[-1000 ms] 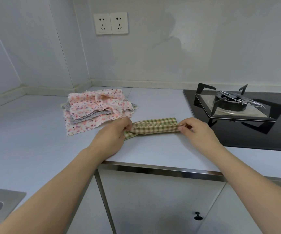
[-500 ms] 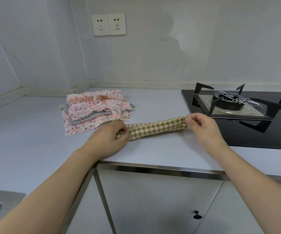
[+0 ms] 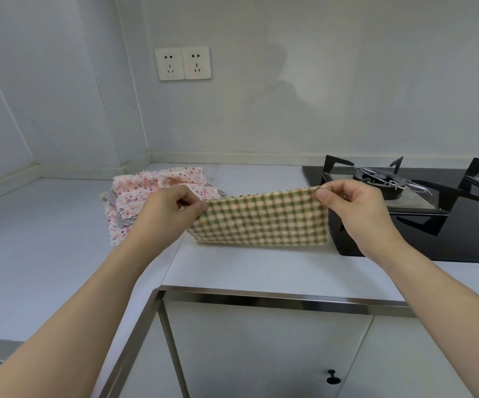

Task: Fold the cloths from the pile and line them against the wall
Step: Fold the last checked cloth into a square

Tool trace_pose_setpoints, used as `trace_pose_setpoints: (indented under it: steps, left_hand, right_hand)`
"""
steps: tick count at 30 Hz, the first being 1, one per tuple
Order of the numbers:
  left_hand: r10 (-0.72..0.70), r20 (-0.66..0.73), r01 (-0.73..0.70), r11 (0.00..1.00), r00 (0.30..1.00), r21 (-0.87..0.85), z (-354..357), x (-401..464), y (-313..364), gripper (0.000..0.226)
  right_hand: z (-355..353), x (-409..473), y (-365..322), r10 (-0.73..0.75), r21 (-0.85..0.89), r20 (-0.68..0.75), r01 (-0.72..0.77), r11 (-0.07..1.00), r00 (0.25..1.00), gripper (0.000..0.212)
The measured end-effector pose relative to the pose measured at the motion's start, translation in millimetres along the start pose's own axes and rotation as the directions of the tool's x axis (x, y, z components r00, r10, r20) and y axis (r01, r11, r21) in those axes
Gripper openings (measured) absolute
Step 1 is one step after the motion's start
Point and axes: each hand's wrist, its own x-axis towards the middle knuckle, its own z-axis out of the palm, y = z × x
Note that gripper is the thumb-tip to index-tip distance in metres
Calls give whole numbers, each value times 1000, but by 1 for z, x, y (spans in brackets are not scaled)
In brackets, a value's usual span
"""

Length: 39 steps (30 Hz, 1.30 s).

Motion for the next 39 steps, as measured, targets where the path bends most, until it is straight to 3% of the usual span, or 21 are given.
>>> trace_pose_setpoints:
  steps: [4,12,16,33,39]
  left_hand:
    - [-5,-53,4,1000,999,-24,-11,3,9,15]
    - [38,-91,-29,994,995,106,-15,1,22,22]
    - [46,-31,-42,992,998,123,-17,1,26,10]
    - [-66,69,54,986,995,159,-28,2,39,15]
    - [-123,172,102,987,977,126,-30,2,39,19]
  right_hand:
    - [-4,1,-13,-27,24,39,26,999,999,4]
    - [-4,1,-15,2,5,30,-2,1000,1000,16]
    - [-6,1,-14,33,13,9,-33,999,999,15]
    - [-14,0,-22,88,131,15,-89,987,996,13]
    - [-14,-1,-20,120,45,1,-120,992,993,15]
